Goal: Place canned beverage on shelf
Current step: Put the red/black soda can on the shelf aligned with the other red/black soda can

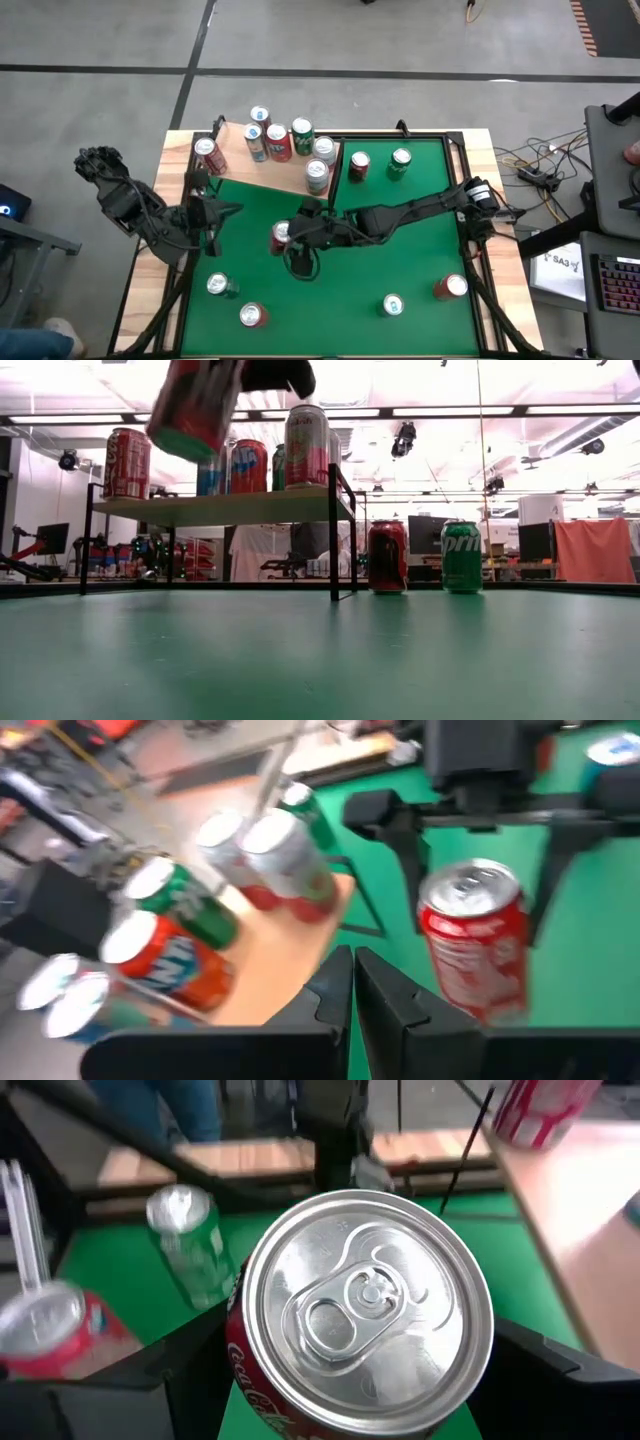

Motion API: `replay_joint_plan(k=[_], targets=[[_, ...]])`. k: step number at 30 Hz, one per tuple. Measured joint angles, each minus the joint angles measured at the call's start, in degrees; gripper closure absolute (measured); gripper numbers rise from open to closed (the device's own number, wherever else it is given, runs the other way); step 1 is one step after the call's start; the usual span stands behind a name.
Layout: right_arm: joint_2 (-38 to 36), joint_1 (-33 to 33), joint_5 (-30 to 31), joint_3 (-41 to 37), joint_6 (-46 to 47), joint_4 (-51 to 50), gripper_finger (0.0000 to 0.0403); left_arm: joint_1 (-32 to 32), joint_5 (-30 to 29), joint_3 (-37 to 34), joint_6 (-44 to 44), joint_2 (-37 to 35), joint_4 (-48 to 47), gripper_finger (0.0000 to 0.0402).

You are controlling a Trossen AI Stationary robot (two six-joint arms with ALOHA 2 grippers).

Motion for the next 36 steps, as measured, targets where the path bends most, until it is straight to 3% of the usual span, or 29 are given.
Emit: replay_joint_plan(k=[15,30,36], targets=[[0.31,-5.81,0.54,11.85,-6.83,-3.72,0.0105,0.0,-9.2,-8.26,-0.52,-5.52,2.14,0.0402],[0.45,-12.54,0.08,13.26,-10.56,-1.17,0.0105,0.04,-18.94,-7.64,0.13,-9.61,3.02,0.0402],[4.36,-13.33,0.11,14.2,-12.46,3.23,0.0105,0.04,-20.39,-7.67,0.09,-9.99,3.09,0.0402]])
